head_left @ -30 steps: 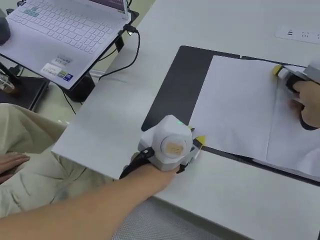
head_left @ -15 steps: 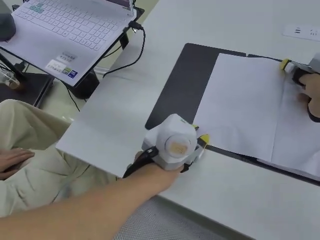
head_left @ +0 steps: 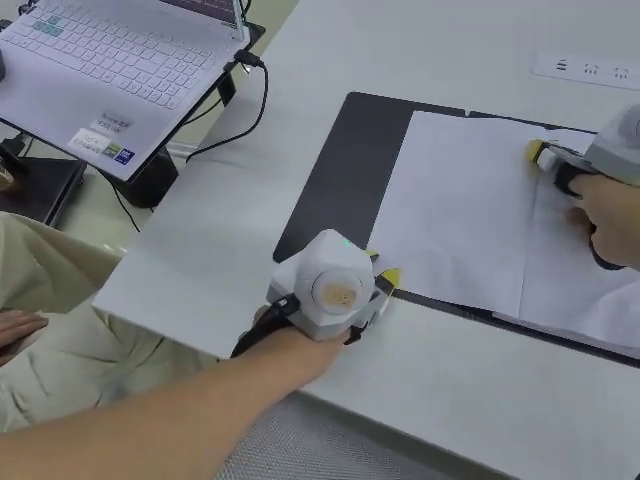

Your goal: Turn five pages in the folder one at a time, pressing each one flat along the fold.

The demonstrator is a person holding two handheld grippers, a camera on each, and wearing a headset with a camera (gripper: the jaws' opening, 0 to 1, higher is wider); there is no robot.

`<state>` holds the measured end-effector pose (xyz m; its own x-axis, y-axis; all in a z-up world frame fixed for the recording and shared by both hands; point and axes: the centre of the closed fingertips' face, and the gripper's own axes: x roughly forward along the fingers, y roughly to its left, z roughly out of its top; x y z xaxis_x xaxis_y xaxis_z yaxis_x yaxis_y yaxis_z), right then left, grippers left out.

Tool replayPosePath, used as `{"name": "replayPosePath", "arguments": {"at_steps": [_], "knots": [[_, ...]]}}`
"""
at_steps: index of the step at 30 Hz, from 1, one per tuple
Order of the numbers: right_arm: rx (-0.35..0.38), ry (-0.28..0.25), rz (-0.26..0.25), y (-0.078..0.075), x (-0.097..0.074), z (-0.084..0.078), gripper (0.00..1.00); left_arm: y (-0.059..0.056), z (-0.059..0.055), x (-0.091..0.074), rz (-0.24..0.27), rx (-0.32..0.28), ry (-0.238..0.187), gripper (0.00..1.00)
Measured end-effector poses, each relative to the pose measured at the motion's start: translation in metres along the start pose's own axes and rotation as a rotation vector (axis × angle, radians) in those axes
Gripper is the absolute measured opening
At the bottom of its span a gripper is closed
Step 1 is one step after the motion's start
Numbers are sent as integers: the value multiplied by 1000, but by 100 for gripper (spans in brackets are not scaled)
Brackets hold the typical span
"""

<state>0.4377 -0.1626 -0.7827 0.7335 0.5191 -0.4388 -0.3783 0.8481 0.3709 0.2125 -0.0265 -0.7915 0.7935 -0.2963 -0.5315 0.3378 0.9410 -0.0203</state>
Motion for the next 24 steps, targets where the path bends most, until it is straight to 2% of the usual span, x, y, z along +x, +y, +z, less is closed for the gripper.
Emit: {"name": "replayPosePath", "arguments": {"at_steps": [4, 7, 11, 13, 18, 24], "knots": [[1, 7, 9, 4, -7, -6, 0, 0, 0, 0, 0, 2, 0, 15], [-6, 8, 14, 17, -24, -12, 0, 0, 0, 0, 0, 1, 0, 15], [-13, 9, 22, 20, -30, -19, 0, 0, -1, 0, 1, 0, 0, 15], [-21, 9, 26, 27, -39, -22, 0, -1, 0, 0, 0, 1, 0, 15], [-15, -4, 21, 34, -57, -25, 0, -1, 0, 0, 0, 2, -1, 15], [-30, 21, 32, 47, -77, -36, 0, 0, 0, -1, 0, 5, -2, 15]]}}
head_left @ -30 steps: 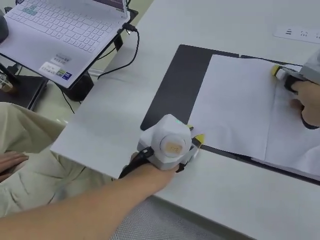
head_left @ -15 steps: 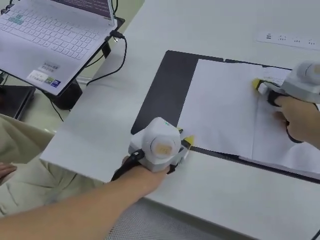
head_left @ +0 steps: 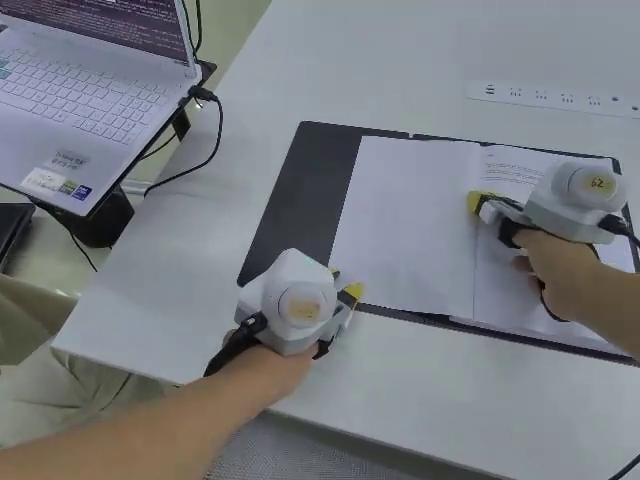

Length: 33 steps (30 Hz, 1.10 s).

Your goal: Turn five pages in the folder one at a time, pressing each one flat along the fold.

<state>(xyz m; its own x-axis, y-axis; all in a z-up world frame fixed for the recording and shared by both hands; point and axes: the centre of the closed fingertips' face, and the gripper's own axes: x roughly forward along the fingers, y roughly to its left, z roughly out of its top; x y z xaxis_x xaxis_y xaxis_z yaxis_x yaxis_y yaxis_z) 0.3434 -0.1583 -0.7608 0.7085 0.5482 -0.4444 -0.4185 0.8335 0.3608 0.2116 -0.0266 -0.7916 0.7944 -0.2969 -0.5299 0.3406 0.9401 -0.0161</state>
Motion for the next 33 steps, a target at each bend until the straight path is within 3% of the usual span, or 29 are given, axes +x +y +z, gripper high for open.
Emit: {"name": "replayPosePath", "arguments": {"at_steps": [9, 14, 27, 33], "knots": [[-2, 2, -6, 3, -14, -9, 0, 0, 0, -1, -1, 7, -5, 15], [-21, 37, -1, 6, -26, -24, 0, 0, -1, -1, -1, 7, -11, 15], [-71, 67, 30, 27, -52, -55, 0, -1, 0, -2, -1, 16, -18, 15], [-72, 69, 34, 28, -57, -65, 0, -2, 1, -4, -1, 17, -17, 15]]}}
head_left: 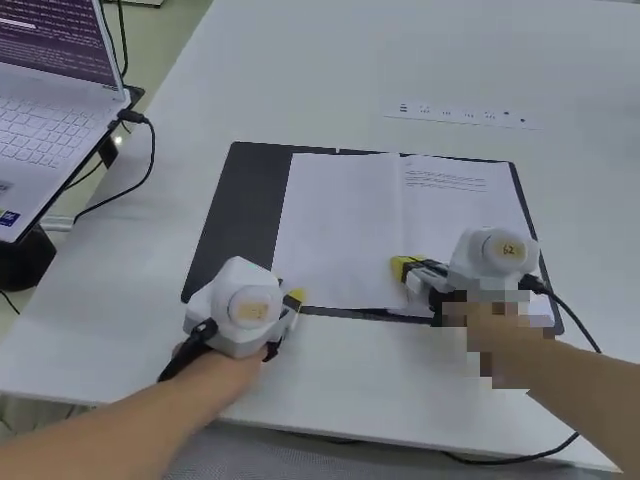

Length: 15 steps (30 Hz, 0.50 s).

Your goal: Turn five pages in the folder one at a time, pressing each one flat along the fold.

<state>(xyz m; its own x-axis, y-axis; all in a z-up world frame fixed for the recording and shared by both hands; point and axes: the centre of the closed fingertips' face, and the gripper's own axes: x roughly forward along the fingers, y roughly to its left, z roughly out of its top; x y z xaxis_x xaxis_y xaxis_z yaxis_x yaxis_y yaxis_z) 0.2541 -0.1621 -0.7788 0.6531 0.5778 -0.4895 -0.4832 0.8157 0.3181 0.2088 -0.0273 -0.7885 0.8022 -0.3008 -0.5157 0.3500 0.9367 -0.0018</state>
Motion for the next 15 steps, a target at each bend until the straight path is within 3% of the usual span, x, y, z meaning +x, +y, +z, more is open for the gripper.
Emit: {"name": "replayPosePath", "arguments": {"at_steps": [15], "knots": [[61, 18, 7, 18, -35, -34, 0, 0, 1, -1, 0, 8, -5, 15]]}}
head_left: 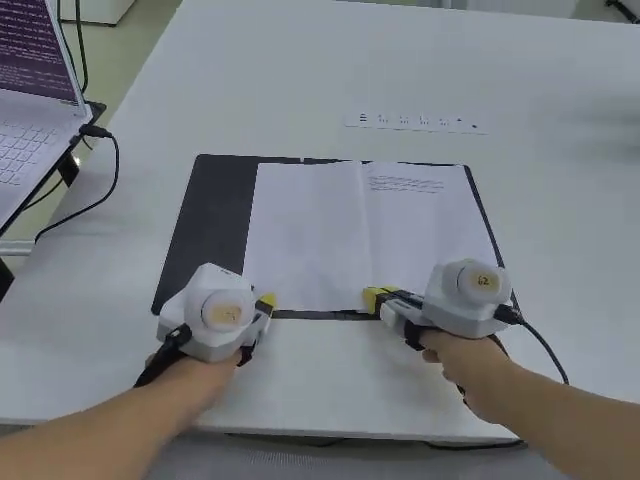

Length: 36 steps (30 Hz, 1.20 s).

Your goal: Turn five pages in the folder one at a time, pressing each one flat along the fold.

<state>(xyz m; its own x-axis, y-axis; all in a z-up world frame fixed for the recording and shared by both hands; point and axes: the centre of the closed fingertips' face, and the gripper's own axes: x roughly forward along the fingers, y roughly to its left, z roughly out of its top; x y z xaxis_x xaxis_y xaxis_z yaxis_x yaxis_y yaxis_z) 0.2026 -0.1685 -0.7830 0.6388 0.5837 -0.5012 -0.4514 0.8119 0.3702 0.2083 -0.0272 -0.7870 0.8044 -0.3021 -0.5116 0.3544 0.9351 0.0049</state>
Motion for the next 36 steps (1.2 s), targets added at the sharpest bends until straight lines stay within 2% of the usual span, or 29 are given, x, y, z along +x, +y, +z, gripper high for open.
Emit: {"name": "replayPosePath", "arguments": {"at_steps": [5, 8, 10, 12, 13, 14, 15, 16, 17, 18, 19, 20, 22, 23, 25, 26, 28, 30, 33, 35, 36], "knots": [[82, 59, 32, 13, -12, -11, 0, 0, 0, 0, -1, 2, 10, 15], [107, 49, 58, 24, -24, -5, 0, 0, 0, 1, 0, -1, 24, 15], [176, 50, 100, 39, -35, 2, 0, 0, 1, 1, -1, -1, 38, 15], [201, 33, 102, 45, -48, 10, 0, 3, 1, 2, 18, -23, 68, 13], [240, 44, 106, 50, -57, 11, 0, 4, 1, 2, 20, -27, 80, 12], [255, 53, 110, 53, -63, 12, 0, 4, 1, 2, 16, -50, 110, 11], [252, 56, 111, 55, -70, 13, 0, 4, 1, 2, 10, -38, 128, 11], [248, 37, 104, 56, -82, 19, 0, -1, -1, -1, -28, -17, 175, 11], [254, 19, 89, 55, -89, 24, 0, -4, 4, -2, -34, -39, 163, 6], [257, 15, 78, 54, -102, 29, 0, -8, 22, -4, -48, -54, 84, 5], [257, 9, 75, 54, -106, 32, 0, -11, 31, -6, -53, -65, 53, 5], [250, -29, 62, 51, -118, 43, 0, -14, 38, -11, -61, -87, 41, 7], [239, -89, 18, 42, -139, 59, 0, -28, 48, -27, -101, -133, 65, 6], [227, -94, 11, 39, -147, 62, 0, -33, 52, -34, -114, -160, 75, 4], [198, -136, -29, 29, -166, 73, 0, -42, 68, -52, -138, -171, 45, 5], [195, -155, -72, 18, -177, 76, 0, -46, 75, -63, -144, -159, 28, 7], [186, -165, -122, 5, -189, 77, 0, -51, 86, -77, -150, -165, 4, 10], [164, -152, -153, -6, -201, 73, 0, -55, 94, -93, -141, -160, -3, 15], [152, -162, -165, -12, -215, 72, 0, -55, 110, -109, -125, -174, -61, 24], [128, -155, -178, -17, -224, 72, 0, -56, 115, -121, -107, -169, -67, 31], [124, -158, -187, -18, -227, 73, 4, -54, 115, -123, -92, -166, -66, 34]]}}
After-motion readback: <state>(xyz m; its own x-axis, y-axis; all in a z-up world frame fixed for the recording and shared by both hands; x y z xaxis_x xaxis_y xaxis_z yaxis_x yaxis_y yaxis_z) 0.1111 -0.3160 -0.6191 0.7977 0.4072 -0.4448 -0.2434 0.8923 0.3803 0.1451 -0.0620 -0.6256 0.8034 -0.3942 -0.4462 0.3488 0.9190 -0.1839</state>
